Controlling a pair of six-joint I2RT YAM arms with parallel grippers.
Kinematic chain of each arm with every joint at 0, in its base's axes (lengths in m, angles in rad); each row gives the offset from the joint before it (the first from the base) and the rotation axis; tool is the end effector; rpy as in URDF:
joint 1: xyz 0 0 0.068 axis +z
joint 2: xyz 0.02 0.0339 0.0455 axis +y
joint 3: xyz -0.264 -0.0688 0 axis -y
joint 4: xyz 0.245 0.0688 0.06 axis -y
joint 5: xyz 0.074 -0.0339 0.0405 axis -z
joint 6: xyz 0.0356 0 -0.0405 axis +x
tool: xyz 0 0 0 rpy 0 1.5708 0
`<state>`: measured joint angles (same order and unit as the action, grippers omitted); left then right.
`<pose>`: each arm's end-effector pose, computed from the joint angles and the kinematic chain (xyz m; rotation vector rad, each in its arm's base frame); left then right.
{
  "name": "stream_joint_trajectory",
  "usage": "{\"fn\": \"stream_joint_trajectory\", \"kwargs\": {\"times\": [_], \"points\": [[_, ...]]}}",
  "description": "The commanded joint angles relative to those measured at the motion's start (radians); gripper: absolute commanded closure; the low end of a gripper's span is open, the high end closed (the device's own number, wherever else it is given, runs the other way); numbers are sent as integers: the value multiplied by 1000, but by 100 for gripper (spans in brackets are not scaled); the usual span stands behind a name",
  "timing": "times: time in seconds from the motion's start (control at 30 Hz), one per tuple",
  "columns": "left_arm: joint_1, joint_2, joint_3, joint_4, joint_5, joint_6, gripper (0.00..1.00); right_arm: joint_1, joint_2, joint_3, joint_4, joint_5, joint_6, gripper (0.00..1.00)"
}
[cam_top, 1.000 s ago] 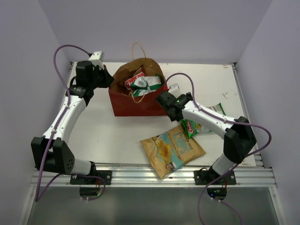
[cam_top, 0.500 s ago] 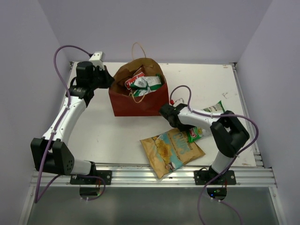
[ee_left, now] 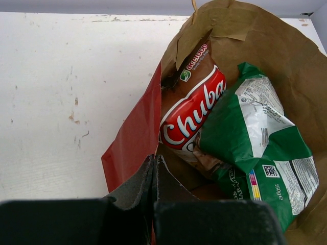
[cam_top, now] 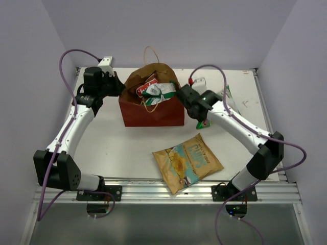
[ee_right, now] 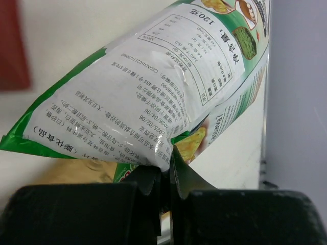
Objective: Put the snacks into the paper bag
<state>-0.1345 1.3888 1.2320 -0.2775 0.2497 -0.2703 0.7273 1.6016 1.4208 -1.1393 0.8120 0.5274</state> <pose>0.3179 -0.0519 0.3485 0.0245 2.0271 -0.5078 0.2445 0.1831 0.2969 -0.1098 2.3932 -0.6556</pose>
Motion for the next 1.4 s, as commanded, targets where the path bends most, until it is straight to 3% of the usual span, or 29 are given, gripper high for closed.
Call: {"fn": "stream_joint_trajectory", "kwargs": {"times": [0.0, 0.1, 0.17, 0.27, 0.3, 0.43, 0.5, 0.63, 0.73, 0.87, 1.03, 1.2, 1.37], "points": [[-11, -28, 7, 14, 11, -6, 100, 3, -97, 391, -22, 59, -128, 100], [-11, -36, 6, 9, 7, -4, 100, 3, -26, 693, 21, 1, -274, 100], [-13, -37, 3, 9, 5, -4, 100, 3, -2, 800, 146, -163, -344, 100], [-13, -39, 1, 14, 5, -6, 100, 3, 11, 820, 373, -411, -402, 100], [-13, -40, 3, 14, 5, -6, 100, 1, 44, 826, 445, -565, -367, 100], [-13, -40, 6, 15, 3, -6, 100, 3, 161, 876, 605, -903, -204, 100], [-13, -40, 6, 15, 3, -4, 100, 4, 185, 848, 721, -988, -83, 100], [-13, -42, 6, 17, 3, -4, 100, 9, 215, 794, 797, -1122, 60, 100], [-14, -45, 6, 17, 2, -3, 100, 24, 177, 745, 750, -1110, 103, 100], [-13, -45, 4, 21, 6, -4, 100, 37, 71, 542, 777, -1100, 190, 100], [-13, -42, 3, 24, 13, -9, 100, 52, 24, 477, 678, -1051, 224, 100], [-14, -51, 0, 23, 17, -10, 100, 47, 105, 477, 468, -894, 198, 100], [-16, -74, 3, 9, 11, -7, 100, 18, 202, 507, 446, -815, 195, 100]]}}
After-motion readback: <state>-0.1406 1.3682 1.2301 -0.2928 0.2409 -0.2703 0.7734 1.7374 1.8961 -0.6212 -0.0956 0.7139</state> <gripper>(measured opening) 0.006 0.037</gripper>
